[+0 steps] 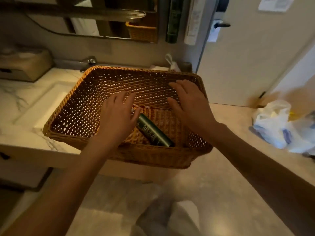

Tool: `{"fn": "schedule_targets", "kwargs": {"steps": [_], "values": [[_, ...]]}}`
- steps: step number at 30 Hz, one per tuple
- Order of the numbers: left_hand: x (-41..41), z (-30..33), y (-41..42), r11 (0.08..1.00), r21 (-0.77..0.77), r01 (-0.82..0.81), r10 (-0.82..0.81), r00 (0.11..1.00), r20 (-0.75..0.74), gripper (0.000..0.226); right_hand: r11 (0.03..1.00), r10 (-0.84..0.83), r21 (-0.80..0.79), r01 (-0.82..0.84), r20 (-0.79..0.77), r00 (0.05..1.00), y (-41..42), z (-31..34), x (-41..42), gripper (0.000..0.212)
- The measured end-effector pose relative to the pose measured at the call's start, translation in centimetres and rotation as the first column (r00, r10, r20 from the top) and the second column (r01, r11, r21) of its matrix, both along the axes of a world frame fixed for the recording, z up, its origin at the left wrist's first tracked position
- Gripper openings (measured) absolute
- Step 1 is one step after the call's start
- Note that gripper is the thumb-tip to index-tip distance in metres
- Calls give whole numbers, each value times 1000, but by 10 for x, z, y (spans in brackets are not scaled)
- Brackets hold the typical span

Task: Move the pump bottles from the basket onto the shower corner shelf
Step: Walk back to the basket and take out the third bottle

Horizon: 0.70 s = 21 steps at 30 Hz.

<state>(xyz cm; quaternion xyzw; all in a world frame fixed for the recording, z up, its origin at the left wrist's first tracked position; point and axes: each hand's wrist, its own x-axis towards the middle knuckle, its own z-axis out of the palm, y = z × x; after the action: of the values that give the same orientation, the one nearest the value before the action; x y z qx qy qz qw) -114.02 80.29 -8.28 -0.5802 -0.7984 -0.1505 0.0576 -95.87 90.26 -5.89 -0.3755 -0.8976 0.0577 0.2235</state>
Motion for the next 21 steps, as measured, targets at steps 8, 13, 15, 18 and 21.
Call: {"fn": "schedule_targets", "kwargs": {"steps": [8,13,15,18,21], "values": [[-8,-21,31,936,-119,-333,337,941,18,55,926,378,-76,-371,178,908,91,-36,-66,53],[-19,-35,25,870,-202,-450,463,886,19,57,865,455,-397,-307,363,813,98,-78,-115,63],[-23,-39,24,863,-199,-464,477,879,23,57,847,462,-470,-248,422,780,97,-94,-130,68],[-29,-43,24,865,-198,-462,482,873,72,59,807,426,-580,-110,443,789,95,-114,-139,72],[-33,-44,24,868,-177,-464,489,862,137,61,693,379,-719,42,413,828,92,-129,-139,69]]}}
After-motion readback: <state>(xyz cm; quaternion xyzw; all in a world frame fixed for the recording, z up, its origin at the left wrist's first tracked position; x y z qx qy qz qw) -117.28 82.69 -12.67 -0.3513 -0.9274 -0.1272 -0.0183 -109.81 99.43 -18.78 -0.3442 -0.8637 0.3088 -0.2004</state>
